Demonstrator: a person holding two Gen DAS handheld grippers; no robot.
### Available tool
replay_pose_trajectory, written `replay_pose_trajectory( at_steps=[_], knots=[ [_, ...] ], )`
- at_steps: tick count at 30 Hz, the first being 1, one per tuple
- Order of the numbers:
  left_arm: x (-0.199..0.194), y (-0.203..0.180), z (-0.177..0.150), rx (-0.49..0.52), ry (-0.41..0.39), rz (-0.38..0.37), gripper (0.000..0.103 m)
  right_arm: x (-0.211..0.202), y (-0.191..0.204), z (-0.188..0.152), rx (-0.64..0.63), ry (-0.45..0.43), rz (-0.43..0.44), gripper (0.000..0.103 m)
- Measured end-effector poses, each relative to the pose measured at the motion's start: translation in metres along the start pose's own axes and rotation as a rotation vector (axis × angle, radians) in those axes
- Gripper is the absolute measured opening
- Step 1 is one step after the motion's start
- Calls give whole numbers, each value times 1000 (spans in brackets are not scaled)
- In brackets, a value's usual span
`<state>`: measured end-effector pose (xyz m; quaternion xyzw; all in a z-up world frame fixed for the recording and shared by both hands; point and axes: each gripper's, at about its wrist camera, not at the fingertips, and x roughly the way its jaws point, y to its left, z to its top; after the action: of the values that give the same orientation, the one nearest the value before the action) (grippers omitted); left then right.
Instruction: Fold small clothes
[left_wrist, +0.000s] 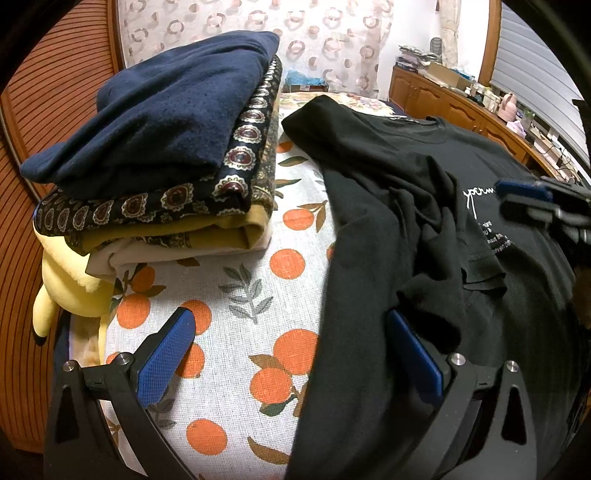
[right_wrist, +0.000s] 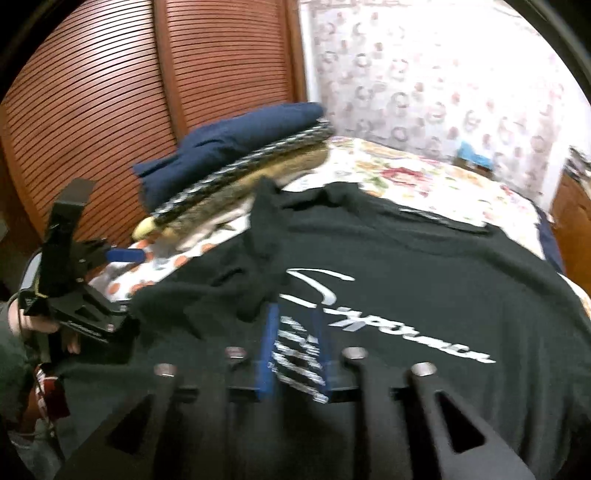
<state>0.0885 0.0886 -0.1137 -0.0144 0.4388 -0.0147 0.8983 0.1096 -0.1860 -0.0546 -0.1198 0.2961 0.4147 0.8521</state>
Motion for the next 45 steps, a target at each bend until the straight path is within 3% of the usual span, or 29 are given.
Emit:
replay_pose_trajectory(
  at_steps=[7, 11, 14, 15, 20, 24, 28, 29, 32, 35, 39, 45],
  knots=[
    [-18, 11, -6, -63, -44, -3, 103, 30, 31, -9, -106, 83, 77, 39],
    [-39, 16, -11, -89, -111, -18, 103, 43, 42, -15, -179, 122, 39, 39],
    [-50, 13, -11, -88, -133, -31, 103, 42, 42, -19, -200, 120, 7, 10],
    [-53, 11, -11, -79, -141, -35, 103, 42, 40, -19, -195, 119, 12, 7],
    [-62, -3, -4, -57, -163, -97, 103, -3, 20, -16, -122, 11, -35, 5],
    [-69, -13, -3, -37, -185, -125, 103, -49, -16, -19, -19, -68, -124, 3],
    [-65, -20, -3, -30, -182, -141, 103, -64, -51, -30, 61, -60, -216, 3],
    [-64, -22, -2, -28, -177, -139, 103, -63, -58, -32, 88, -52, -221, 7],
    [-60, -26, -3, -22, -168, -134, 103, -65, -59, -37, 100, -34, -299, 38],
    [-59, -30, -3, -18, -161, -136, 103, -64, -57, -37, 106, -37, -267, 41],
    [-59, -36, -3, -4, -162, -144, 103, -68, -54, -42, 106, -46, -256, 53],
    [-60, -54, 2, 11, -195, -144, 103, -85, -69, -46, 124, -55, -293, 60]
  ],
)
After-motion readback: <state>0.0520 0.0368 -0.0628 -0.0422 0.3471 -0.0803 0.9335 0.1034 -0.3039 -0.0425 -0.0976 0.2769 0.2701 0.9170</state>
